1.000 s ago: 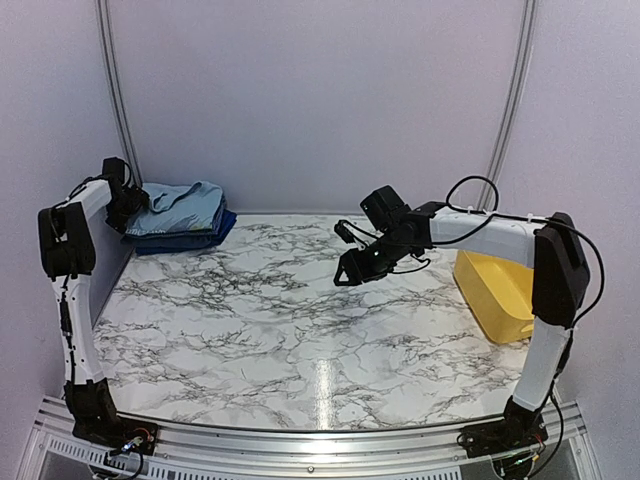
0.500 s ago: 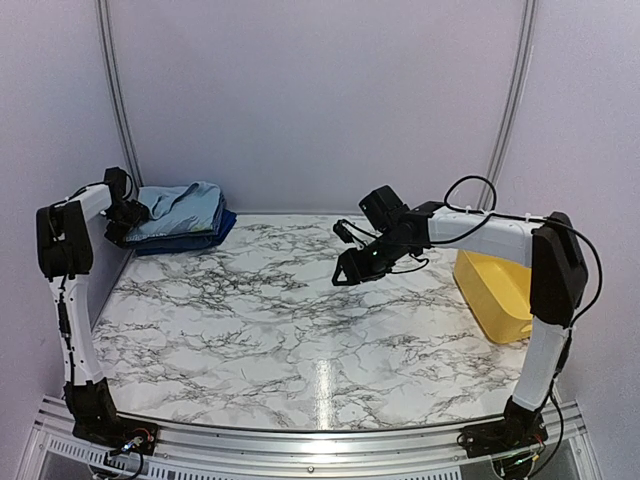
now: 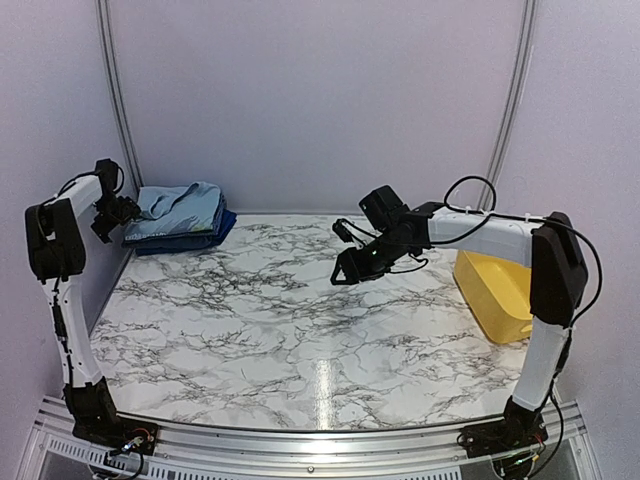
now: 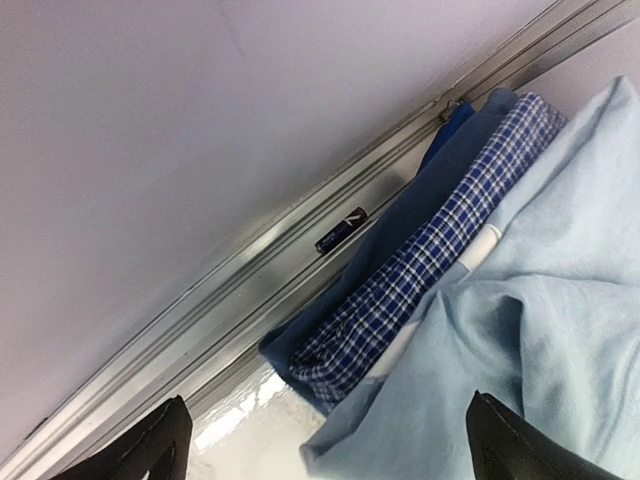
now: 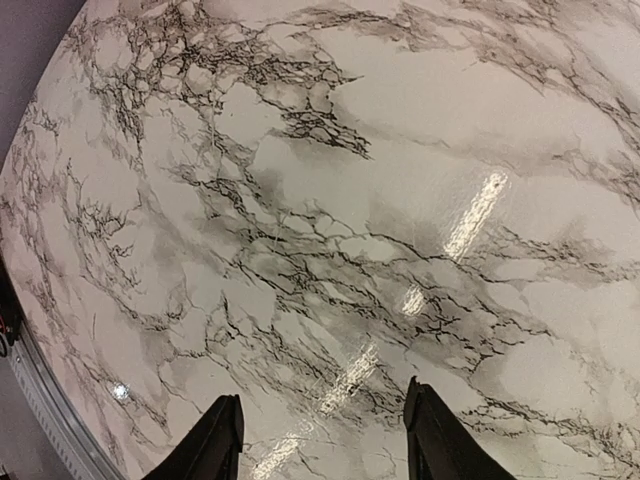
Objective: Fold and stack the mixed laundry pile
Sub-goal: Place the square-folded T-shirt at the corner of the board, then adjust the square-folded T-shirt at the corner of the board.
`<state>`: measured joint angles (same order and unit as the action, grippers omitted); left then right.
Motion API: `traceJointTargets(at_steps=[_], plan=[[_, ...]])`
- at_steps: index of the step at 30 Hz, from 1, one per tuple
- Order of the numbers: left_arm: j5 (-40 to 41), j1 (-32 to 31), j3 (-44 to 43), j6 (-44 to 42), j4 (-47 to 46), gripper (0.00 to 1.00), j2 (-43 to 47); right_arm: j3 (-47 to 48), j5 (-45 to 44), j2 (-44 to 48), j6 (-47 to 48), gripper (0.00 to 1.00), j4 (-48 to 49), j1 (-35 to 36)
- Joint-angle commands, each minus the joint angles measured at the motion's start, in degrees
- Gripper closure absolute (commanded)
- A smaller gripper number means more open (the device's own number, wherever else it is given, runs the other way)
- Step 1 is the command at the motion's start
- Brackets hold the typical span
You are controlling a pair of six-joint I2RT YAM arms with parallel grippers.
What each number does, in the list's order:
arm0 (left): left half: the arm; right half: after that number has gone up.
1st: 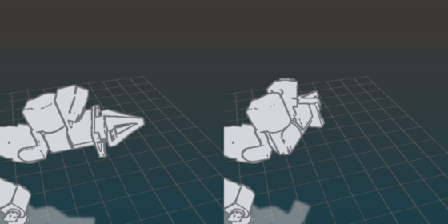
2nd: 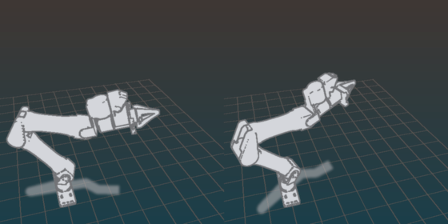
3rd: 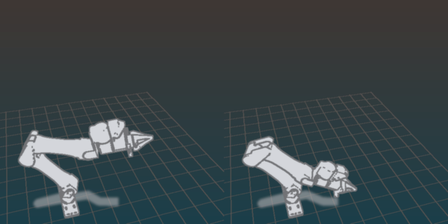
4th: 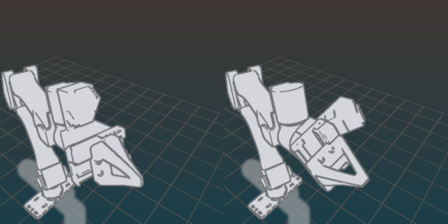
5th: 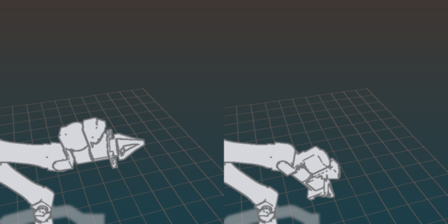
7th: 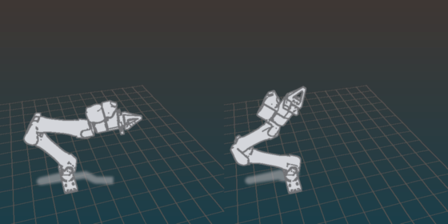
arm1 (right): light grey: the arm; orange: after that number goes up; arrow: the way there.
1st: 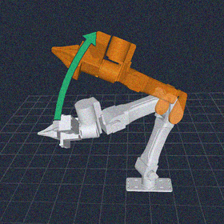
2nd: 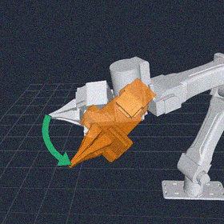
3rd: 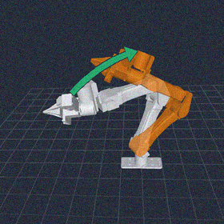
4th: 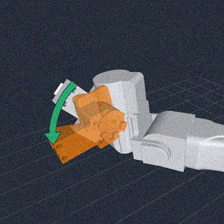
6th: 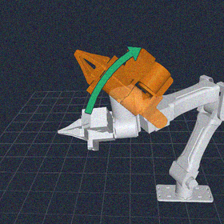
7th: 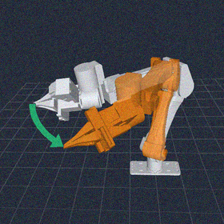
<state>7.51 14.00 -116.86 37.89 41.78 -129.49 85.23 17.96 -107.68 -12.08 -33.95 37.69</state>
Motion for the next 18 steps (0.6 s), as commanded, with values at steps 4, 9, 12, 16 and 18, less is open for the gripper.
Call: traceJointTargets(at_steps=[4,9,12,16,18], plan=[[1.0,2.3,6.2,-5.6,3.8,0.01,10.0,-1.6,0.9,1.4,-1.1,0.49,2.5,-0.4],[-10.2,1.1,12.5,-8.9,-4.3,0.02,18.4,-2.8,1.8,1.5,-1.9,0.49,4.0,-0.4],[-18.7,0.4,13.9,-6.9,-10.2,0.14,20.2,-3.0,2.3,1.1,-2.2,0.49,4.4,-0.4],[-22.9,-0.9,12.7,-3.3,-12.2,0.30,17.9,-2.6,2.4,0.8,-2.4,0.49,4.7,-0.4],[-23.2,-1.6,12.5,-1.8,-13.2,0.35,16.7,-2.4,2.3,0.8,-2.5,0.49,4.6,-0.5]])
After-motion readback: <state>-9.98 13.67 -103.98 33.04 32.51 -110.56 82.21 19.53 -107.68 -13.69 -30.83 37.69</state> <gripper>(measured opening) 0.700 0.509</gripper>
